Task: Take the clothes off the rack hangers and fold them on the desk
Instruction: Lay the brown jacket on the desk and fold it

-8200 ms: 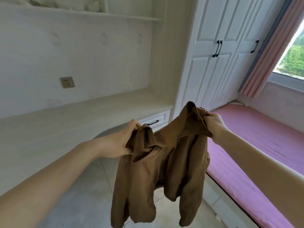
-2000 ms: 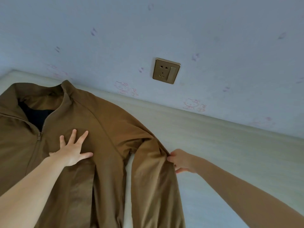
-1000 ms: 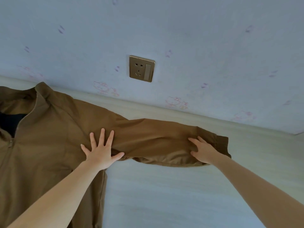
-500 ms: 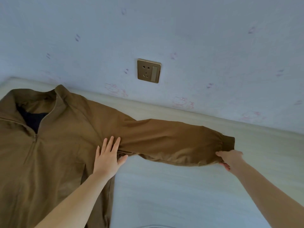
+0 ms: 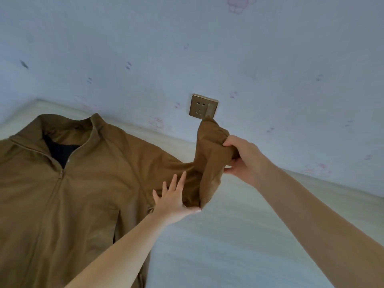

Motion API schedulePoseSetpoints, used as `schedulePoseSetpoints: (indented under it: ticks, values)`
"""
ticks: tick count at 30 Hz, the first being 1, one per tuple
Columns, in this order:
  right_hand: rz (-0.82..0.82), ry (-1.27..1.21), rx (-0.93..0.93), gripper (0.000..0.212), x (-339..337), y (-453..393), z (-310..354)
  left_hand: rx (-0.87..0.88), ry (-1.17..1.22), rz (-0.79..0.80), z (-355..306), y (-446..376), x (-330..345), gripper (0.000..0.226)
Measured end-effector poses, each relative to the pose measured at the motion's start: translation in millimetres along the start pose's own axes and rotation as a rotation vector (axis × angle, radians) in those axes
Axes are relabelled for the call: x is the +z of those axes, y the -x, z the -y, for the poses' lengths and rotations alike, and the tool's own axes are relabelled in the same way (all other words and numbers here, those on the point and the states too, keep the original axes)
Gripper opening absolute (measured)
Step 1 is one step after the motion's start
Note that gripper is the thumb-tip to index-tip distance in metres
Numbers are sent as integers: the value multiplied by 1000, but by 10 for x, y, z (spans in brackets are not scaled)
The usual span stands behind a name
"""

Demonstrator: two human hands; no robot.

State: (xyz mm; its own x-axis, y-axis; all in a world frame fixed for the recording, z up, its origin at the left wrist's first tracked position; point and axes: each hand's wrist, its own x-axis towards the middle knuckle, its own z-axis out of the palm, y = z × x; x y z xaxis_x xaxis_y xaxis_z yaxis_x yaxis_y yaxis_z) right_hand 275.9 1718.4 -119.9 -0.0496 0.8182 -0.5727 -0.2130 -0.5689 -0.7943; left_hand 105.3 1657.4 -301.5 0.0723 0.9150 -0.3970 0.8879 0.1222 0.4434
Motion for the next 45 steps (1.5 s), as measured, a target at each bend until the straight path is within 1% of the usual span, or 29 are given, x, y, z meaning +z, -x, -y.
schedulePoseSetpoints:
  ticks: [1, 2, 3, 5, 7, 11, 12, 14, 15, 17, 18, 20, 21, 23, 25, 26, 28, 29, 30, 33, 34, 35, 36, 37, 38, 40, 41, 43, 45]
  values:
    - [50, -10, -21, 13, 195, 54, 61, 18, 101, -54, -96, 26, -61, 125]
    - [103, -24, -37, 10, 413, 107, 117, 31, 224, -124, -170, 58, -159, 123]
    - [160, -45, -51, 8, 631, 159, 164, 30, 374, -191, -222, 87, -282, 115]
    - [259, -102, -83, 8, 988, 257, 264, 6, 705, -304, -306, 121, -527, 86]
    - [342, -127, -119, 11, 1352, 362, 344, -47, 978, -424, -227, 181, -800, 65]
    - [478, -59, -250, 8, 1994, 530, 419, -170, 1233, -730, 229, 304, -1386, 20]
    - [507, -47, -281, 12, 2128, 546, 413, -220, 1295, -774, 378, 324, -1513, 16]
    - [550, -33, -287, 33, 2376, 553, 338, -313, 1424, -836, 763, 362, -1713, 28]
    - [567, -28, -267, 38, 2479, 543, 270, -339, 1475, -863, 963, 375, -1780, 29]
    - [608, 16, -196, 34, 2656, 470, 67, -338, 1585, -929, 1351, 438, -1863, 27]
    - [625, 43, -140, 35, 2724, 411, -69, -329, 1655, -963, 1530, 494, -1890, 27]
    - [584, 91, -19, 39, 2775, 255, -351, -304, 1763, -1001, 1840, 635, -1889, 31]
    - [539, 128, 36, 37, 2841, 158, -533, -302, 1785, -1015, 2061, 708, -1853, 34]
    - [416, 245, 120, 34, 2814, -34, -881, -348, 1790, -1000, 2387, 828, -1718, 38]
    - [309, 393, 225, 39, 2757, -233, -1252, -474, 1762, -947, 2722, 948, -1552, 39]
    - [276, 467, 281, 41, 2725, -316, -1420, -537, 1745, -903, 2891, 1007, -1468, 40]
    - [223, 604, 378, 46, 2636, -442, -1684, -591, 1721, -762, 3166, 1107, -1338, 40]
    - [196, 661, 419, 49, 2613, -495, -1790, -591, 1710, -681, 3309, 1153, -1294, 40]
    - [172, 694, 449, 50, 2595, -549, -1870, -571, 1704, -592, 3437, 1187, -1268, 45]
    - [151, 662, 478, 46, 2561, -668, -1947, -416, 1753, -307, 3695, 1297, -1323, 79]
    - [154, 649, 477, 44, 2575, -702, -1941, -357, 1781, -237, 3760, 1323, -1380, 86]
    - [158, 644, 465, 41, 2583, -725, -1928, -301, 1821, -195, 3810, 1341, -1432, 87]
    - [163, 641, 450, 38, 2582, -727, -1899, -258, 1874, -187, 3819, 1341, -1488, 81]
    - [169, 630, 435, 35, 2586, -736, -1873, -258, 1908, -215, 3821, 1313, -1533, 71]
    - [174, 612, 427, 30, 2595, -759, -1856, -298, 1892, -267, 3831, 1247, -1556, 60]
    - [196, 560, 426, 21, 2602, -779, -1815, -449, 1686, -372, 3838, 1051, -1596, 41]
    - [214, 549, 424, 17, 2603, -772, -1795, -505, 1577, -390, 3816, 964, -1620, 37]
    - [278, 576, 411, 8, 2621, -787, -1778, -525, 1456, -379, 3821, 786, -1645, 38]
    - [342, 614, 395, 12, 2656, -782, -1758, -535, 1421, -401, 3824, 657, -1682, 36]
